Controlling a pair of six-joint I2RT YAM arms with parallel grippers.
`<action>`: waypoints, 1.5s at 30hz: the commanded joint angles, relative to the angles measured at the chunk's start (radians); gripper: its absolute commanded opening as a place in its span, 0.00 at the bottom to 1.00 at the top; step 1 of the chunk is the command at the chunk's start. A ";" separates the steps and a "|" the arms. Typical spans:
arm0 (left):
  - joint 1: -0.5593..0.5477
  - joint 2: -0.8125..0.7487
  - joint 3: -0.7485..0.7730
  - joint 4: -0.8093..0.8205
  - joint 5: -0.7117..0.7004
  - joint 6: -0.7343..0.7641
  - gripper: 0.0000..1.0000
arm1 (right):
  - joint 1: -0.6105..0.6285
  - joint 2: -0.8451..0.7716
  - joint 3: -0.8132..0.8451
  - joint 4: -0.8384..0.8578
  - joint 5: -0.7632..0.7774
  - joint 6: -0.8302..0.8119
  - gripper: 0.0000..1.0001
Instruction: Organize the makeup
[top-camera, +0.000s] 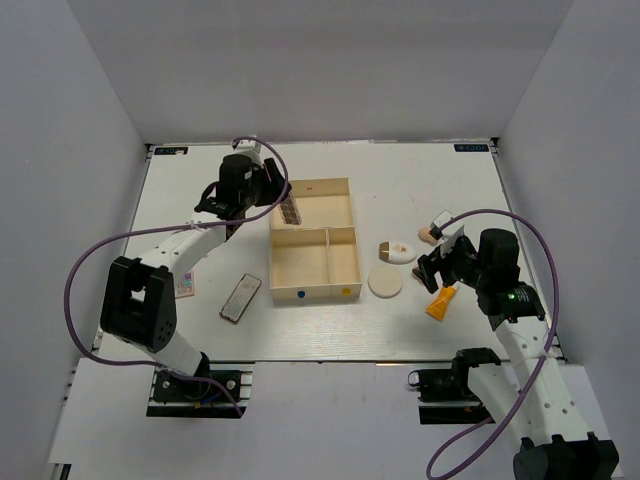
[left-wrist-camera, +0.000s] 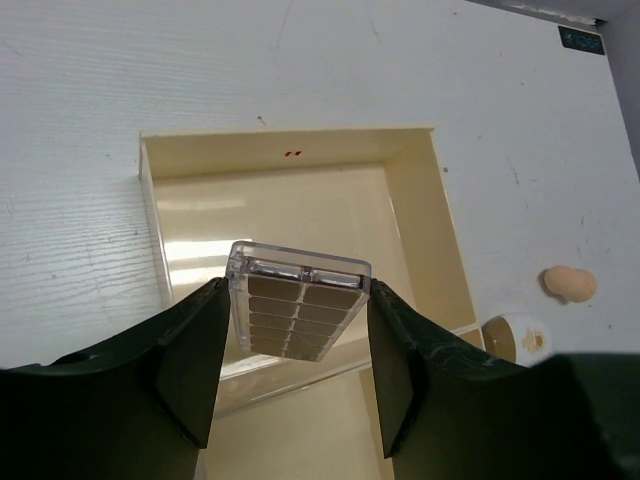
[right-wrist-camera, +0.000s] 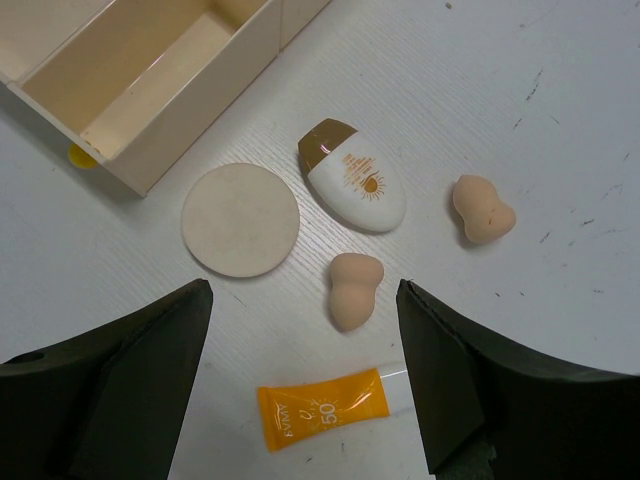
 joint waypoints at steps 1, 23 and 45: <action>-0.012 -0.004 -0.009 0.021 -0.054 -0.008 0.57 | 0.006 -0.005 -0.008 0.022 0.000 0.007 0.80; -0.010 -0.323 -0.095 -0.261 -0.132 0.150 0.45 | 0.011 -0.010 -0.006 0.017 0.003 -0.001 0.81; -0.027 -0.456 -0.288 -0.658 -0.267 -0.190 0.71 | 0.017 -0.050 -0.004 0.009 -0.011 -0.001 0.82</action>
